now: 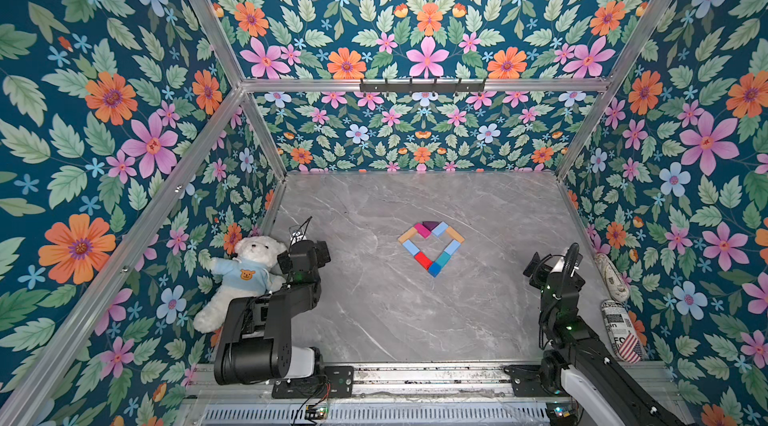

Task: Assemble a heart with building blocks
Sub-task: Adjust the building block at the center of the board.

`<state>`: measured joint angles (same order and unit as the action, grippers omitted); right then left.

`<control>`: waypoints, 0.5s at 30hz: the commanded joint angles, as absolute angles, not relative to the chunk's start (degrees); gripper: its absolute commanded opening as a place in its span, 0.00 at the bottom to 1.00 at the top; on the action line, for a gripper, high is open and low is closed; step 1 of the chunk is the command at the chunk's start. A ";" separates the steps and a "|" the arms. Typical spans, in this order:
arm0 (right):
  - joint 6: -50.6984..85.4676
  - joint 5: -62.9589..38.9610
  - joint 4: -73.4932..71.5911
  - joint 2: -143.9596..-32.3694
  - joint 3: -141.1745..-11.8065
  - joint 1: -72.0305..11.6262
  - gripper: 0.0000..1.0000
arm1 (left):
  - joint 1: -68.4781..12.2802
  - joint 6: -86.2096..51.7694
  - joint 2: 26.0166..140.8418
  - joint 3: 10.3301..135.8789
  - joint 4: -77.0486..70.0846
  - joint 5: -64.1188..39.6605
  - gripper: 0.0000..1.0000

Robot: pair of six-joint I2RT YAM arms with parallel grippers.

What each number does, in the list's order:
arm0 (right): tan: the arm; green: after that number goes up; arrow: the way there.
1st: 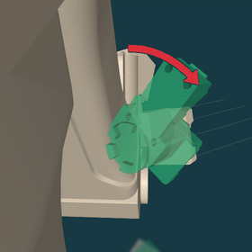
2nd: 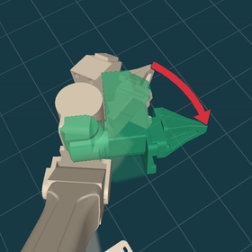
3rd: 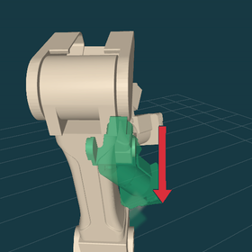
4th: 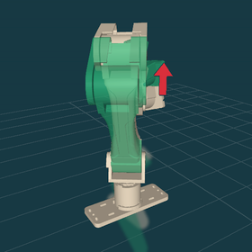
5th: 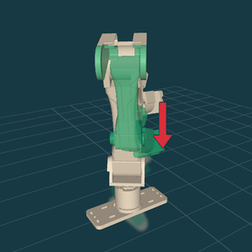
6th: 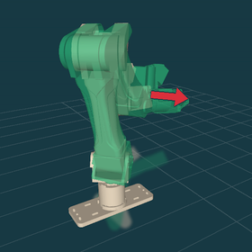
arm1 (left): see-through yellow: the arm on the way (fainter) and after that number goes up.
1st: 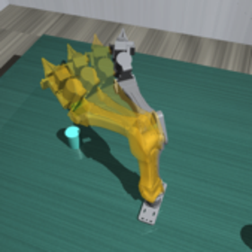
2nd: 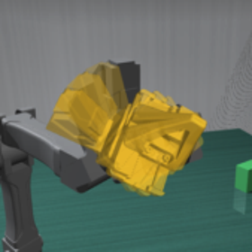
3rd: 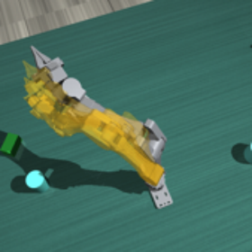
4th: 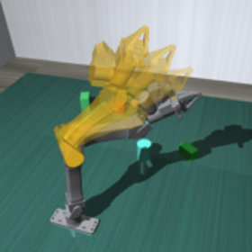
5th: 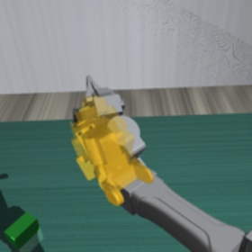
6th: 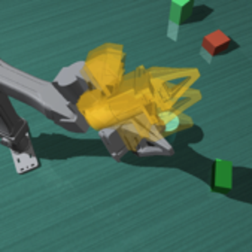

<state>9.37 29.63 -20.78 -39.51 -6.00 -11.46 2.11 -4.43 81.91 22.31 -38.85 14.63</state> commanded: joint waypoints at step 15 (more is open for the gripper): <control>6.76 26.58 -19.52 -35.55 -6.06 -11.42 0.99 | 3.25 -3.18 85.27 23.74 -48.50 2.35 1.00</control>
